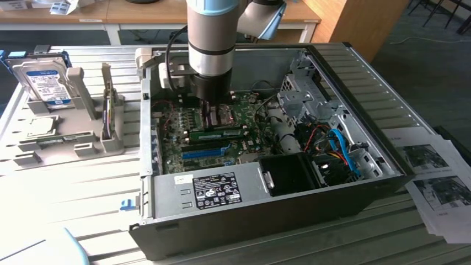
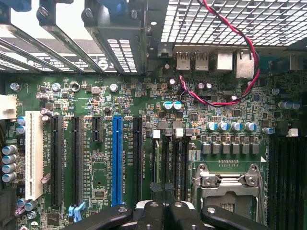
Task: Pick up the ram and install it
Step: 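Press down the ram until it locks into place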
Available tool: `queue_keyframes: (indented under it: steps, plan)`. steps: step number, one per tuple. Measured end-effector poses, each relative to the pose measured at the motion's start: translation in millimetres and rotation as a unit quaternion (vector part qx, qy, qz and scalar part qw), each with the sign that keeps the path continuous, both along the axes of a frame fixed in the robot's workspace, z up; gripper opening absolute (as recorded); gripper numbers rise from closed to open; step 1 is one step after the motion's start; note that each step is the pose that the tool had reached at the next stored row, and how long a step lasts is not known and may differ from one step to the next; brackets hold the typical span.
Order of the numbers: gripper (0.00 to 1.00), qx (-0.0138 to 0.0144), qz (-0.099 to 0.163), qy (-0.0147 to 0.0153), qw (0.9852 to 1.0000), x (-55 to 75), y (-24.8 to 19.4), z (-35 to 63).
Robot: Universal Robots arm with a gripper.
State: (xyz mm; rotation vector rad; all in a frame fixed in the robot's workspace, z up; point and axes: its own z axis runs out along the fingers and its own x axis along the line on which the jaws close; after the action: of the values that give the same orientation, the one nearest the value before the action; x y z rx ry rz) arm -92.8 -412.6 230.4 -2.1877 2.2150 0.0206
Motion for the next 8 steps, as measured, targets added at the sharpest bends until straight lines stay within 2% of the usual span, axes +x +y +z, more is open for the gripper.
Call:
queue_keyframes:
  steps: [8]
  plan:
    - [0.09,0.0001,0.000,0.0000,1.0000,0.0,-0.2,-1.2]
